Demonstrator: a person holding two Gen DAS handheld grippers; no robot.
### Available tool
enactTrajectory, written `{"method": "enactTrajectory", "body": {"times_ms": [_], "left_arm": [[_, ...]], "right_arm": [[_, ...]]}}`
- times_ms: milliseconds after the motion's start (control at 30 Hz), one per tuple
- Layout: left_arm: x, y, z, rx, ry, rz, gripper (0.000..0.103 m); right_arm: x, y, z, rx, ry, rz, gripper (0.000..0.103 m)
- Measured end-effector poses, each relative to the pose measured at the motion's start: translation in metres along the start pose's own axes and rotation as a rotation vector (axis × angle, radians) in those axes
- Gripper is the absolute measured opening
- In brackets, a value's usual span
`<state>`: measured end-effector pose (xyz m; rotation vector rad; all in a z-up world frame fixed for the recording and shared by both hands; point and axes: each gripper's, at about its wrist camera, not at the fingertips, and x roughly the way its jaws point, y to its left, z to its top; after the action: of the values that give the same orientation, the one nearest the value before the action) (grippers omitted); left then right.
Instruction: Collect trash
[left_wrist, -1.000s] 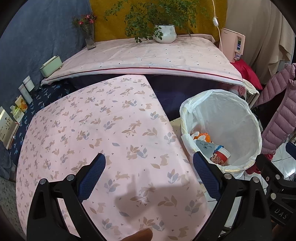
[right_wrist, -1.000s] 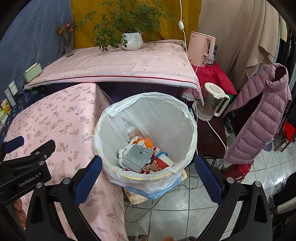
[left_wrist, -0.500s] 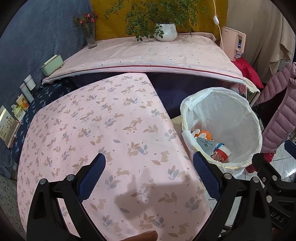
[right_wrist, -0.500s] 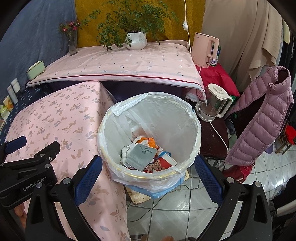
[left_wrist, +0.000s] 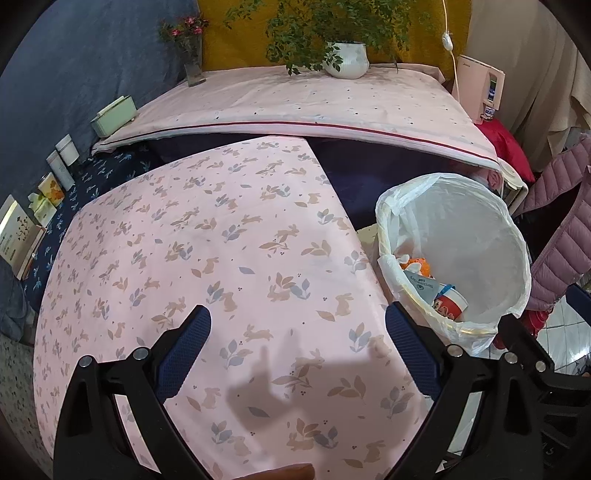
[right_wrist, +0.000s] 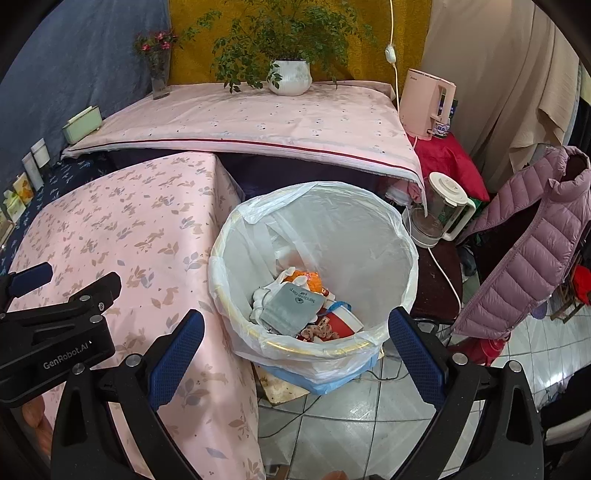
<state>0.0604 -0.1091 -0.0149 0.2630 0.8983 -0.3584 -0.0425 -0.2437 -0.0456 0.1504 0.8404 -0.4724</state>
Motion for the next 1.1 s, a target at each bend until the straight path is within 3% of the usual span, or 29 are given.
{"method": "enactTrajectory", "body": {"times_ms": [1100], "left_arm": [[0.0032,0.0028,-0.0008,-0.012,0.005,0.016,0.091]], "right_arm": [[0.0055,0.0031,-0.002,-0.009,0.009,0.002,0.096]]}}
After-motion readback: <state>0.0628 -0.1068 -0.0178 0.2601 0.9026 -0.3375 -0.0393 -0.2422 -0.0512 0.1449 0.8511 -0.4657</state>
